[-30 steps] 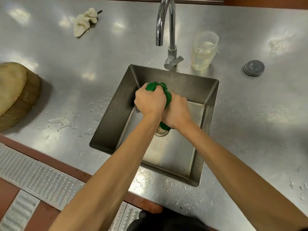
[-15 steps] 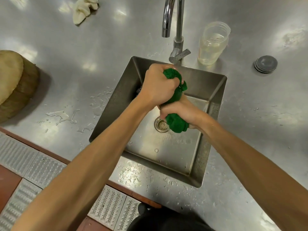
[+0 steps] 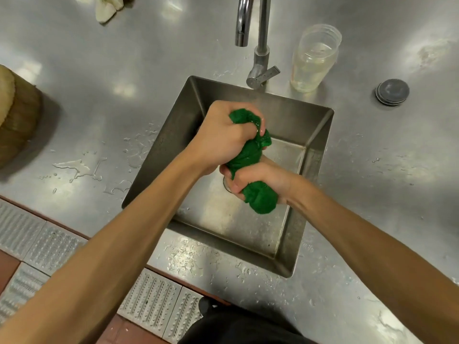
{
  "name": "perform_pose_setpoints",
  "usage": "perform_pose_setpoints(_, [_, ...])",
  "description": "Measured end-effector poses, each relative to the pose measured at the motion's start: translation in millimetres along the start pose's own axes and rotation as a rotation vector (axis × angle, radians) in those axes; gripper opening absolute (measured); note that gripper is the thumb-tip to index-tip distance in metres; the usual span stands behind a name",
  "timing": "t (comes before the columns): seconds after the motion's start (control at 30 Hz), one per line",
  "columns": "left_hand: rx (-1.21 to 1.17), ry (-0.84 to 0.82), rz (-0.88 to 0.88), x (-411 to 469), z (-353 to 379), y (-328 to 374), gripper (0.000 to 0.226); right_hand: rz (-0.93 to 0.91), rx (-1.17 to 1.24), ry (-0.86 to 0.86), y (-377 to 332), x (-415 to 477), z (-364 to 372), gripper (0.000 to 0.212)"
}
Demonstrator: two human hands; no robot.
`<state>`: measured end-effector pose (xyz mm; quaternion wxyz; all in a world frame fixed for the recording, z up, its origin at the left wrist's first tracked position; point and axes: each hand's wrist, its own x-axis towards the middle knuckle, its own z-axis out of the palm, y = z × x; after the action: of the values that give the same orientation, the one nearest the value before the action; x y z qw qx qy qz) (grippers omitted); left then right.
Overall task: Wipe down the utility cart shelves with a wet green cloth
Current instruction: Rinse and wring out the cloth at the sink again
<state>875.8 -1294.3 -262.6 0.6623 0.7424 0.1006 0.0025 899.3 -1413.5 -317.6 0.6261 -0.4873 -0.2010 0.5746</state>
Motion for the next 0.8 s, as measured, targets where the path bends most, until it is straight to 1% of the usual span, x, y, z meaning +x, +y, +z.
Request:
perform_pose_setpoints(0.07, [-0.041,0.093,-0.044,1,3,-10,0.028,0.035,-0.084,0.098,2,0,-4,0.021])
perform_pose_setpoints(0.17, [-0.159,0.284,-0.138,-1,8,-21,0.032,0.063,-0.313,0.286,4,-2,-7,0.019])
perform_pose_setpoints(0.2, [-0.218,0.358,-0.182,-1,10,-24,0.031,0.048,-0.376,0.364,6,-3,-7,0.022])
perform_pose_setpoints(0.27, [-0.354,0.509,-0.294,-3,10,-30,0.026,0.001,-0.492,0.548,10,-3,-3,0.044])
perform_pose_setpoints(0.3, [-0.432,0.56,-0.341,-5,9,-32,0.022,-0.014,-0.54,0.638,12,-3,-1,0.055])
perform_pose_setpoints(0.33, [-0.509,0.571,-0.373,-8,8,-36,0.019,-0.032,-0.587,0.712,13,-4,2,0.063])
perform_pose_setpoints(0.37, [-0.565,0.533,-0.4,-12,6,-39,0.019,-0.056,-0.639,0.77,15,-4,4,0.068])
perform_pose_setpoints(0.4, [-0.611,0.452,-0.416,-17,5,-44,0.024,-0.09,-0.695,0.817,16,-5,7,0.071])
perform_pose_setpoints(0.47, [-0.692,0.268,-0.403,-32,4,-51,0.043,-0.145,-0.814,0.853,16,-8,9,0.075])
perform_pose_setpoints(0.5, [-0.746,0.208,-0.384,-40,4,-55,0.054,-0.153,-0.865,0.832,14,-9,10,0.076])
perform_pose_setpoints(0.53, [-0.813,0.191,-0.36,-46,5,-61,0.062,-0.159,-0.901,0.801,13,-10,12,0.075])
perform_pose_setpoints(0.57, [-0.876,0.213,-0.335,-52,6,-63,0.061,-0.173,-0.915,0.779,11,-10,16,0.074])
perform_pose_setpoints(0.6, [-0.93,0.256,-0.322,-56,6,-64,0.054,-0.204,-0.903,0.779,10,-11,21,0.074])
perform_pose_setpoints(0.67, [-1.019,0.32,-0.331,-59,2,-64,0.045,-0.328,-0.845,0.866,8,-13,34,0.072])
perform_pose_setpoints(0.7, [-1.068,0.343,-0.34,-58,0,-64,0.048,-0.415,-0.846,0.933,9,-15,41,0.069])
perform_pose_setpoints(0.77, [-1.153,0.375,-0.344,-54,-10,-64,0.057,-0.561,-0.986,1.041,18,-22,55,0.059])
perform_pose_setpoints(0.8, [-1.179,0.381,-0.344,-51,-14,-62,0.059,-0.592,-1.121,1.047,24,-25,63,0.057])
